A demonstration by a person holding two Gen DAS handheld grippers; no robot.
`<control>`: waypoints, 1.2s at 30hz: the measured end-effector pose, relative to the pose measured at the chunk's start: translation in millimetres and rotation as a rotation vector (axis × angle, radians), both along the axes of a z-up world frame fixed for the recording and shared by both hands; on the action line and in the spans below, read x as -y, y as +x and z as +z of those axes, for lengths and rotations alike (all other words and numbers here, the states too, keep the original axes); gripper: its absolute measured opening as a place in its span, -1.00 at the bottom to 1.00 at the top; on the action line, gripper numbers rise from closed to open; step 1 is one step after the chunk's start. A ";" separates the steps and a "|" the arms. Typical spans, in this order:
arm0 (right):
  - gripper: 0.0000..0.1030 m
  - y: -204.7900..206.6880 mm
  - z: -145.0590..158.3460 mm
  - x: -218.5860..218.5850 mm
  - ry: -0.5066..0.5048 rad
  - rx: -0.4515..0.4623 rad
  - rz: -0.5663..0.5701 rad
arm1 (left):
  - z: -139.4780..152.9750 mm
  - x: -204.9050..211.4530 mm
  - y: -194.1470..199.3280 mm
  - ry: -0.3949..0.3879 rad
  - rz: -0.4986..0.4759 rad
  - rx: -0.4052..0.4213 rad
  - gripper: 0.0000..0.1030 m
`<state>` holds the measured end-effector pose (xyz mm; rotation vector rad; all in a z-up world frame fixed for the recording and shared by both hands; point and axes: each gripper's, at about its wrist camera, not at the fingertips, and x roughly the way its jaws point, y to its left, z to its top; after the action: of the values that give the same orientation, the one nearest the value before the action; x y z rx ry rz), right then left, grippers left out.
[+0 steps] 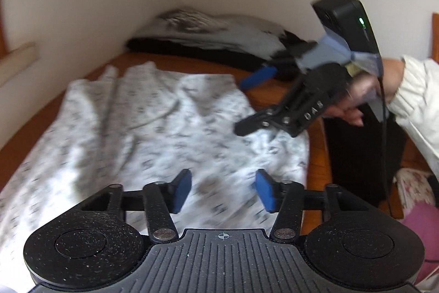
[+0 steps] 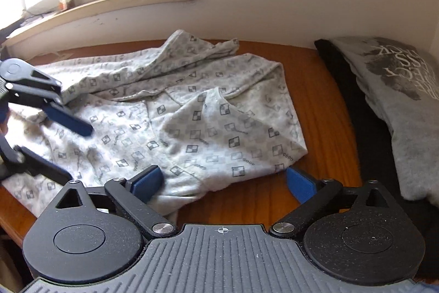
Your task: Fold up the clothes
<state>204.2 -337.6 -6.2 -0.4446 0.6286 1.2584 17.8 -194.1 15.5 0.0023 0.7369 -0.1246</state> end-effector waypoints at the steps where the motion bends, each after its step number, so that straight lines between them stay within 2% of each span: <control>1: 0.87 2.5 0.2 0.7 -0.001 0.000 0.008 | -2.1 2.9 3.3 0.001 -0.011 -0.007 0.01; 8: 0.88 3.0 -2.8 4.3 0.034 0.045 0.009 | -5.6 12.1 12.2 -0.020 -0.053 -0.013 -0.02; 9: 0.88 3.8 -3.3 5.4 0.040 0.046 0.014 | -6.0 13.3 11.6 -0.023 -0.066 -0.012 -0.25; 10: 0.88 7.1 -3.8 7.0 0.044 0.032 0.014 | -5.8 14.0 10.6 -0.032 -0.087 -0.009 -0.40; 11: 0.89 10.3 -4.2 8.5 0.048 0.018 0.015 | -5.5 14.6 9.4 -0.036 -0.103 -0.005 -0.72; 12: 0.89 12.7 -4.7 10.2 0.053 0.010 0.018 | -4.7 15.7 8.2 -0.034 -0.110 0.002 -0.89; 17: 0.90 13.3 -6.1 12.9 0.068 0.021 0.035 | 14.2 9.5 -3.8 -0.060 -0.078 0.100 -0.91; 21: 0.89 19.0 -0.7 16.1 0.059 0.008 0.026 | 11.8 5.8 4.1 -0.027 -0.051 0.086 -0.90; 24: 0.88 23.5 11.1 28.6 0.100 0.021 -0.042 | -4.7 7.6 14.9 -0.012 -0.043 0.038 -0.82; 26: 0.76 21.7 19.1 39.3 0.150 0.010 -0.075 | -10.2 7.5 18.0 -0.018 -0.025 0.036 -0.59; 27: 0.72 18.5 21.5 43.3 0.169 0.006 -0.084 | -11.0 7.3 18.4 -0.019 -0.014 0.040 -0.39; 28: 0.63 11.9 21.5 45.0 0.178 0.005 -0.082 | -11.2 7.4 18.4 -0.015 -0.007 0.042 -0.30; 30: 0.54 -1.6 20.6 47.2 0.192 0.005 -0.078 | -11.4 7.5 18.3 -0.008 0.009 0.046 0.06; 32: 0.45 -15.5 15.5 46.3 0.200 0.012 -0.082 | -11.7 7.7 18.1 0.000 0.024 0.051 0.28; 36: 0.44 -37.2 0.8 43.1 0.224 0.033 -0.150 | -9.8 6.0 16.3 0.018 0.070 0.063 0.38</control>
<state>166.9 -380.8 -5.4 -0.2274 0.4774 1.1607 34.2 -200.2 5.6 -0.0019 0.6741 -0.0511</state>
